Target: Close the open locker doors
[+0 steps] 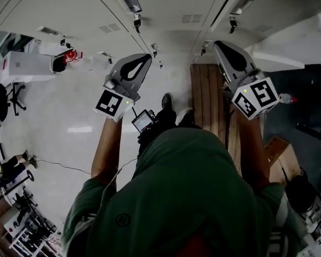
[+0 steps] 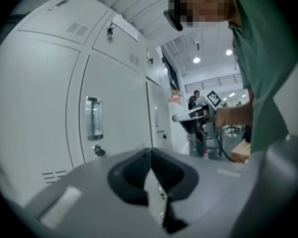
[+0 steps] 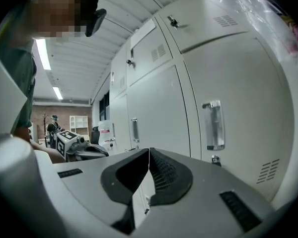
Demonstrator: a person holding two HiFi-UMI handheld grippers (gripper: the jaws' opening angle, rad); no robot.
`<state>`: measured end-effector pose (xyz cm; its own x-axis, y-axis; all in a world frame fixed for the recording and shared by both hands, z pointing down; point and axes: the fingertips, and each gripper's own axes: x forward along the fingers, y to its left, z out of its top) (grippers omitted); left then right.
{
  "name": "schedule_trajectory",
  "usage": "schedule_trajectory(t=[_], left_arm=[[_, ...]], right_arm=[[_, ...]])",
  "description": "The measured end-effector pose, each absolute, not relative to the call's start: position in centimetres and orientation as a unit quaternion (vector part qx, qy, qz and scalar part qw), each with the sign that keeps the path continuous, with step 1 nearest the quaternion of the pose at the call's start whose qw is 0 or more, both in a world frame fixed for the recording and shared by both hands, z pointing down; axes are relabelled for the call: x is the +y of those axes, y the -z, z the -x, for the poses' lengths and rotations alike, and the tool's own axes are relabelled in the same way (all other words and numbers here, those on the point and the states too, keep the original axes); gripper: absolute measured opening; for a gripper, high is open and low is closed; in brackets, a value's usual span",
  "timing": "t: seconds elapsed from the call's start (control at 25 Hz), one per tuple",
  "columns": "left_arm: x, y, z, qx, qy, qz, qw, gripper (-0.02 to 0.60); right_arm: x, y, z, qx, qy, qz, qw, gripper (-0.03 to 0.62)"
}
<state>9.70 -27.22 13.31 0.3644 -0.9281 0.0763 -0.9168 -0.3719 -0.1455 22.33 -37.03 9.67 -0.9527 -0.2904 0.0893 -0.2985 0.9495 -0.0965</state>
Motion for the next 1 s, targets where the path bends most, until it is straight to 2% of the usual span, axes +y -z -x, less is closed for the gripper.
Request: schedule_trajectory(t=[0.28, 0.52, 1.0], left_arm=[[-24.6, -9.2, -10.3, 0.585, 0.036, 0.809, 0.048, 0.005], [-23.0, -8.0, -13.1, 0.572, 0.030, 0.818, 0.050, 0.005], [-22.8, -8.4, -17.0, 0.542, 0.058, 0.836, 0.055, 0.005]], right_arm=[[-32.6, -4.4, -25.2, -0.993, -0.018, -0.114, 0.021, 0.006], [-30.2, -4.8, -27.7, -0.993, -0.027, -0.104, 0.042, 0.005], [-29.3, -5.4, -33.1, -0.990, -0.037, -0.134, 0.035, 0.005]])
